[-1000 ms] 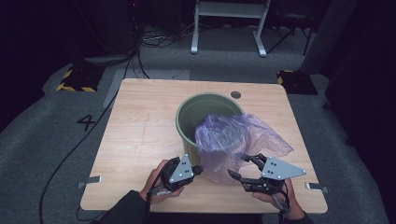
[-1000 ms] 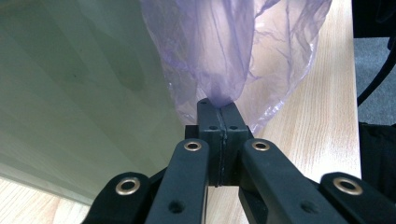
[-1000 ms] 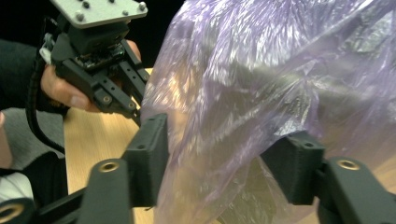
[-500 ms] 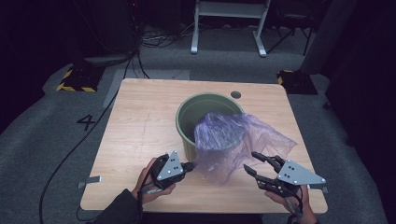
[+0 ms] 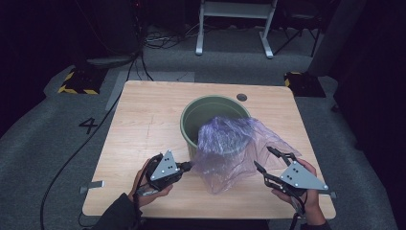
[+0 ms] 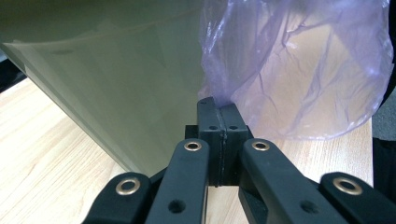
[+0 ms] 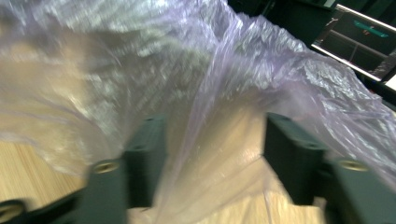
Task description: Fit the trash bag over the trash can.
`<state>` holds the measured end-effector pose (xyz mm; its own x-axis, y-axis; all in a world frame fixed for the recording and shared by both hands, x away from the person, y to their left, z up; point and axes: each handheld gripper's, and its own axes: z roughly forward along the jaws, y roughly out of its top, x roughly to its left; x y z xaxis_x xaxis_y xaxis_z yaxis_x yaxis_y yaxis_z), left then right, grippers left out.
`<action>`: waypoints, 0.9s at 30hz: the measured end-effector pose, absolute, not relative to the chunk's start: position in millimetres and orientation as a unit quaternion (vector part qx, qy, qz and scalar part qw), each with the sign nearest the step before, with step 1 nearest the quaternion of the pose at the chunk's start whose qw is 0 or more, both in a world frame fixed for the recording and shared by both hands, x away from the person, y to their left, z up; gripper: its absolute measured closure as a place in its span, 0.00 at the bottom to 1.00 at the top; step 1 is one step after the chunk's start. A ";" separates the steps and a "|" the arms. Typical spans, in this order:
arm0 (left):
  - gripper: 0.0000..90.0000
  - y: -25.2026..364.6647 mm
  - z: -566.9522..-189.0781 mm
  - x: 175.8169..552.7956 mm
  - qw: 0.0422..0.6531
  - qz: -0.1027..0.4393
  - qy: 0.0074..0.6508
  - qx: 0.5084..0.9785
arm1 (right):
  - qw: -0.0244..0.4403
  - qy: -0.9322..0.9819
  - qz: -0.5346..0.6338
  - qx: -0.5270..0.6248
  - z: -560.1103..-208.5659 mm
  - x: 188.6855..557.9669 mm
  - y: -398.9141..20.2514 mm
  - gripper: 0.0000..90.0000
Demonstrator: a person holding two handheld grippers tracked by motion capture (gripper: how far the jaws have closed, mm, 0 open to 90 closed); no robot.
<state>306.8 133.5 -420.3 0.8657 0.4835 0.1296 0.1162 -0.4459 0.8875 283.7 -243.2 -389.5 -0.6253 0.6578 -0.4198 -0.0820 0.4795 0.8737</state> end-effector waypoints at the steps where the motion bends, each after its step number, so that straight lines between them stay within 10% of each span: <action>1: 1.00 133.4 -420.4 307.0 0.494 0.185 0.180 0.830 | 0.395 0.770 0.466 0.183 -391.7 282.0 -244.1 0.37; 13: 1.00 138.9 -417.5 311.3 0.503 0.179 0.188 0.824 | 0.411 0.799 0.410 0.157 -411.6 266.7 -232.1 0.20; 22: 1.00 147.1 -412.7 313.9 0.505 0.192 0.193 0.819 | 0.469 0.776 0.392 0.155 -407.6 276.9 -222.5 0.84; 27: 1.00 152.8 -410.7 317.2 0.507 0.197 0.204 0.814 | 0.490 0.754 0.409 0.157 -392.3 276.5 -229.6 0.97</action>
